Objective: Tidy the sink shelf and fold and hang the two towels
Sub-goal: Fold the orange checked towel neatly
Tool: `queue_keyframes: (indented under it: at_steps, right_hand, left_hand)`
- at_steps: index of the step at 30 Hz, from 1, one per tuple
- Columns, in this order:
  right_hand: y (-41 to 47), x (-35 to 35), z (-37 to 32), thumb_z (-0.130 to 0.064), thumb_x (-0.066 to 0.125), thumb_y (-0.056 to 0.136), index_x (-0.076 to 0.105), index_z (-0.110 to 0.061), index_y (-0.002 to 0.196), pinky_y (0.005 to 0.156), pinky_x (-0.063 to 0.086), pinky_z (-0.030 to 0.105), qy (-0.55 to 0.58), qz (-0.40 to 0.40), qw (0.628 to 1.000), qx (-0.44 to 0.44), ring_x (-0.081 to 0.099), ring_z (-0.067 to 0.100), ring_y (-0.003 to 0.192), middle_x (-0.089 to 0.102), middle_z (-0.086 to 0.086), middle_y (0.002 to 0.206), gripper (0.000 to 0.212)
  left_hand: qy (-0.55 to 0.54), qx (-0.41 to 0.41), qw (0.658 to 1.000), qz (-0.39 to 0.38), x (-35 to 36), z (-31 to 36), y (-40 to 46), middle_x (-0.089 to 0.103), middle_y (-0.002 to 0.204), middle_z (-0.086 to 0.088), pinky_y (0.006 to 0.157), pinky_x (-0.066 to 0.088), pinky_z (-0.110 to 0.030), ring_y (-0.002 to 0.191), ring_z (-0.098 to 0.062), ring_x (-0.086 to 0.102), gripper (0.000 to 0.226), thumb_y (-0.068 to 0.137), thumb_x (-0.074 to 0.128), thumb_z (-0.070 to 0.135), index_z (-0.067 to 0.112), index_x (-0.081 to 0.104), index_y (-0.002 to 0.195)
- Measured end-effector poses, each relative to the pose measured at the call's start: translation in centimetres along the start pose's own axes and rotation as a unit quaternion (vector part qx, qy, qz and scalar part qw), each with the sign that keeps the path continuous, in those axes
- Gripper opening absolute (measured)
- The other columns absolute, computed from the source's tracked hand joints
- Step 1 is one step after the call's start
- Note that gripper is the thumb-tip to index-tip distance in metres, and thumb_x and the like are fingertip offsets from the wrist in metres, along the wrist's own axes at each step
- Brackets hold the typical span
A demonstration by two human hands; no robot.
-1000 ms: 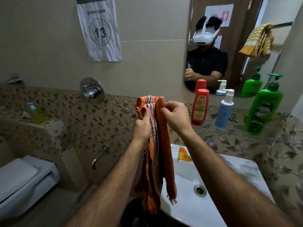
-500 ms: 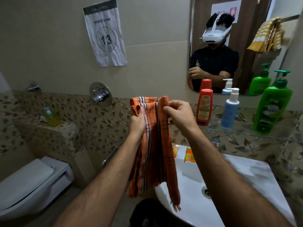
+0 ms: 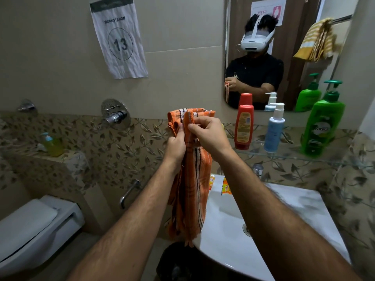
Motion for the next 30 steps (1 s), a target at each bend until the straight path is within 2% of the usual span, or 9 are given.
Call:
queue_keyframes:
  at_steps: [6, 9, 11, 14, 16, 20, 25, 28, 30]
  right_hand:
    - [-0.3, 0.0, -0.4, -0.014, 0.046, 0.101, 0.066, 0.001, 0.113, 0.064, 0.060, 0.038, 0.098, -0.037, 0.993, 0.055, 0.068, 0.030, 0.084, 0.066, 0.023, 0.096, 0.028]
    - [0.1, -0.6, -0.2, -0.006, 0.038, 0.098, 0.062, -0.004, 0.121, 0.066, 0.059, 0.039, 0.126, -0.022, 0.989, 0.080, 0.067, 0.028, 0.081, 0.068, 0.022, 0.097, 0.033]
    - [0.4, -0.6, -0.1, 0.002, 0.037, 0.095, 0.057, -0.006, 0.126, 0.066, 0.059, 0.037, 0.135, -0.028, 0.987, 0.082, 0.068, 0.027, 0.079, 0.069, 0.019, 0.096, 0.037]
    - [0.8, -0.7, -0.1, 0.006, 0.042, 0.094, 0.053, -0.006, 0.126, 0.068, 0.059, 0.034, 0.142, -0.019, 0.988, 0.066, 0.071, 0.028, 0.082, 0.072, 0.018, 0.100, 0.035]
    - [1.0, -1.5, -0.4, 0.005, 0.049, 0.093, 0.054, -0.005, 0.123, 0.066, 0.059, 0.032, 0.129, 0.019, 0.991, 0.040, 0.072, 0.025, 0.082, 0.073, 0.015, 0.099, 0.032]
    - [1.1, -4.7, -0.5, -0.006, 0.065, 0.089, 0.059, -0.010, 0.115, 0.061, 0.059, 0.030, 0.015, 0.163, 0.986, -0.011, 0.073, 0.018, 0.079, 0.072, 0.011, 0.096, 0.027]
    - [0.2, -8.7, -0.2, -0.026, 0.082, 0.074, 0.053, -0.027, 0.119, 0.085, 0.058, 0.040, -0.108, 0.307, 0.945, -0.024, 0.063, 0.016, 0.097, 0.064, 0.003, 0.102, 0.054]
    - [0.7, -8.4, 0.1, -0.037, 0.089, 0.059, 0.044, -0.023, 0.135, 0.089, 0.054, 0.035, -0.026, 0.220, 0.975, 0.015, 0.063, 0.019, 0.110, 0.063, 0.008, 0.121, 0.090]
    - [0.8, -6.8, -0.4, -0.042, 0.090, 0.055, 0.045, -0.017, 0.138, 0.091, 0.054, 0.038, 0.038, 0.116, 0.992, 0.037, 0.063, 0.026, 0.116, 0.064, 0.012, 0.127, 0.097]
  left_hand:
    - [-0.015, 0.031, 0.996, -0.082, 1.2, 0.7, 0.1, 0.075, 0.101, -0.007, 0.089, 0.056, -0.047, 0.098, -0.025, 0.071, 0.078, 0.066, 0.052, 0.083, 0.018, 0.073, 0.103]
    - [-0.029, 0.048, 0.994, -0.091, 1.3, 1.1, 0.3, 0.075, 0.096, -0.010, 0.088, 0.056, -0.046, 0.095, -0.029, 0.072, 0.051, 0.077, 0.068, 0.056, 0.012, 0.073, 0.101]
    - [-0.058, 0.049, 0.993, -0.089, 1.3, 1.3, 1.0, 0.075, 0.094, -0.012, 0.085, 0.057, -0.045, 0.093, -0.030, 0.072, 0.031, 0.090, 0.063, 0.040, 0.012, 0.074, 0.099]
    - [-0.112, 0.025, 0.990, -0.087, 1.2, 1.3, 2.0, 0.074, 0.100, -0.015, 0.088, 0.055, -0.052, 0.095, -0.033, 0.071, 0.039, 0.091, 0.059, 0.044, 0.011, 0.073, 0.105]
    - [-0.134, 0.006, 0.986, -0.102, 1.2, 1.0, 2.9, 0.072, 0.108, -0.017, 0.092, 0.052, -0.057, 0.100, -0.036, 0.069, 0.051, 0.084, 0.060, 0.053, 0.011, 0.071, 0.111]
    - [-0.161, -0.016, 0.970, -0.184, 2.2, 1.4, 3.9, 0.069, 0.114, -0.021, 0.098, 0.048, -0.058, 0.106, -0.038, 0.067, 0.053, 0.096, 0.046, 0.047, 0.004, 0.065, 0.119]
    - [-0.179, -0.033, 0.938, -0.295, 3.4, 2.8, 4.7, 0.062, 0.129, -0.018, 0.106, 0.041, -0.057, 0.119, -0.036, 0.059, 0.060, 0.096, 0.039, 0.053, 0.008, 0.057, 0.132]
    - [-0.206, -0.032, 0.910, -0.358, 4.1, 4.0, 4.8, 0.058, 0.133, -0.021, 0.105, 0.043, -0.055, 0.121, -0.037, 0.058, 0.060, 0.100, 0.031, 0.049, 0.006, 0.051, 0.136]
    - [-0.220, -0.026, 0.886, -0.407, 4.7, 5.2, 4.4, 0.058, 0.132, -0.022, 0.100, 0.048, -0.050, 0.121, -0.037, 0.058, 0.060, 0.101, 0.028, 0.047, 0.004, 0.050, 0.137]
Point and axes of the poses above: each hand's wrist, its own y-axis towards the middle knuckle, its own x-axis out of the palm, z = x × y, the point moved 9 cm from there along y, towards the middle knuckle
